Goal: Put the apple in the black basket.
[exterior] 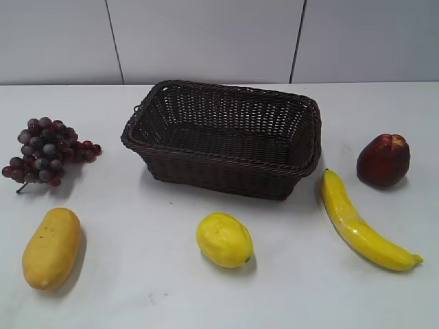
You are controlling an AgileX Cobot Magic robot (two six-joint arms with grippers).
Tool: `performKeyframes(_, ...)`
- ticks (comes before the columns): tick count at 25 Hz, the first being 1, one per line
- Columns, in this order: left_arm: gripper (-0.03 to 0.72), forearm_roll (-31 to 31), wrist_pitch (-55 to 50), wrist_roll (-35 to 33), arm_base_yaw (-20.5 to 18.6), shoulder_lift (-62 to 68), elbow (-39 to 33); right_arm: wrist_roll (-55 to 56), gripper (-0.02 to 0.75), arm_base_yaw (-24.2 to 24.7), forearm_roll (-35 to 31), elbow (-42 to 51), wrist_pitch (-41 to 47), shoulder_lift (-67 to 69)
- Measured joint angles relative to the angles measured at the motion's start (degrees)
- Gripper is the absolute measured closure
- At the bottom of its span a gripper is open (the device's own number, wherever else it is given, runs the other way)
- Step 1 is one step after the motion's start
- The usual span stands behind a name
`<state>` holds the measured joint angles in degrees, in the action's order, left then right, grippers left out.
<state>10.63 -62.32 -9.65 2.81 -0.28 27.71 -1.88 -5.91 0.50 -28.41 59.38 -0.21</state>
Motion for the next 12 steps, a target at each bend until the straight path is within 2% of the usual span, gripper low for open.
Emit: performKeyframes(12,0.253,0.04,0.00,0.00,0.00,0.00,0.00,0.00,0.148,0.00,0.00,0.00,0.00,0.00)
